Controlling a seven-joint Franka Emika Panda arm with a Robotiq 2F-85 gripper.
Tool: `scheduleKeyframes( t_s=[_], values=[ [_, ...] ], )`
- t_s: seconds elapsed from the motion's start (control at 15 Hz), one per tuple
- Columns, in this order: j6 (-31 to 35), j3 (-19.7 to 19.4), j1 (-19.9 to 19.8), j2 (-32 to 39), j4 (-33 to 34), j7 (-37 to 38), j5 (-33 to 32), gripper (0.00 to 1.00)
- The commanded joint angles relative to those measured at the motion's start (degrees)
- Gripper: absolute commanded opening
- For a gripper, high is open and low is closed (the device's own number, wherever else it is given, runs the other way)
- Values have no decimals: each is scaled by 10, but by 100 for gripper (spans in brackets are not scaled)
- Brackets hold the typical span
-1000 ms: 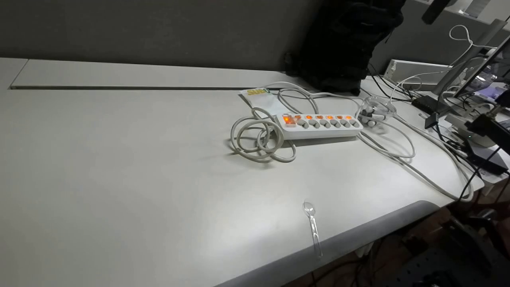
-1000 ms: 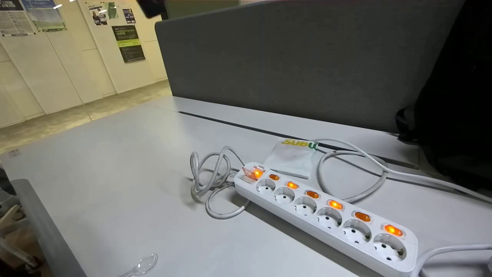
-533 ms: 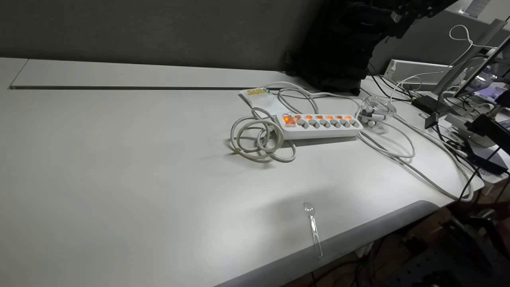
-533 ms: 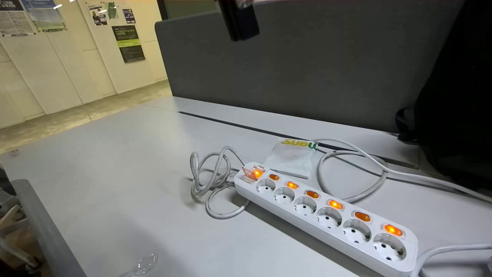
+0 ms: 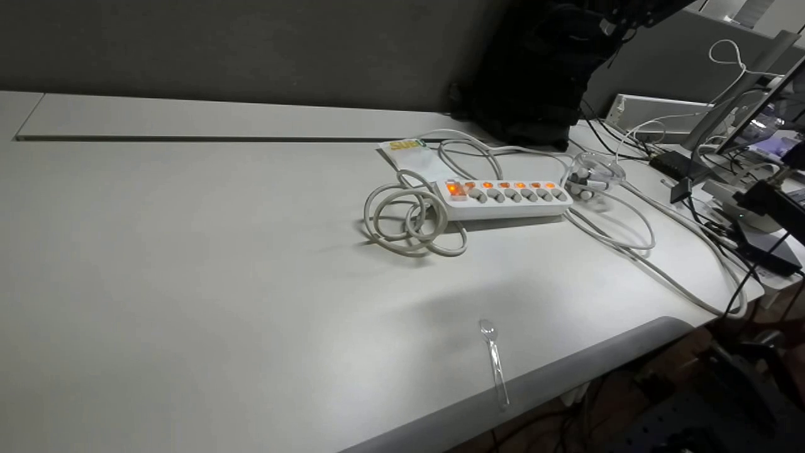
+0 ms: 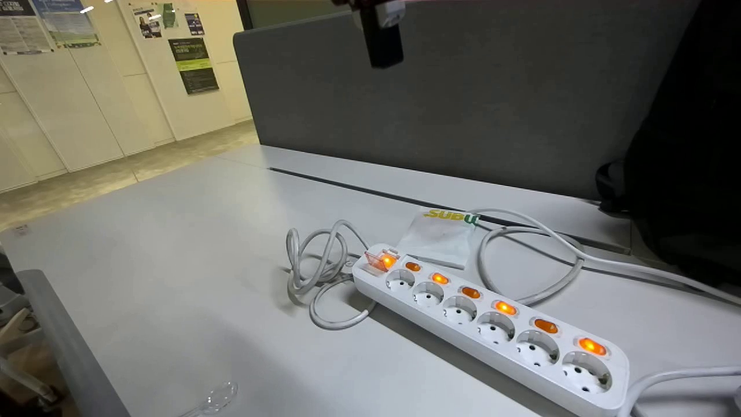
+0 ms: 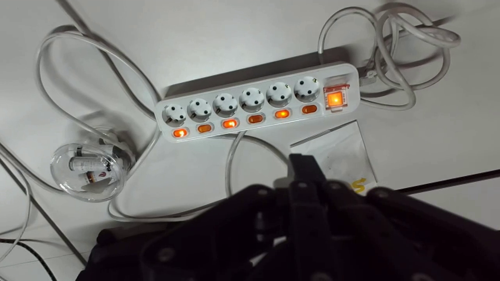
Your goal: Turn off the third from last switch on the extension cord
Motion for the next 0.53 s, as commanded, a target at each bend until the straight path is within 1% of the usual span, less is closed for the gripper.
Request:
scheduleKeyframes(
  t_s=[0.0,0.13,0.33,0.47],
  values=[
    [13,-8,7,13,8,-6,-3,0],
    [25,-12,10,36,23,-34,-1,0],
    [42,-24,14,84,47,-105,22,0],
    [54,-26,12,122,67,-130,39,0]
  ],
)
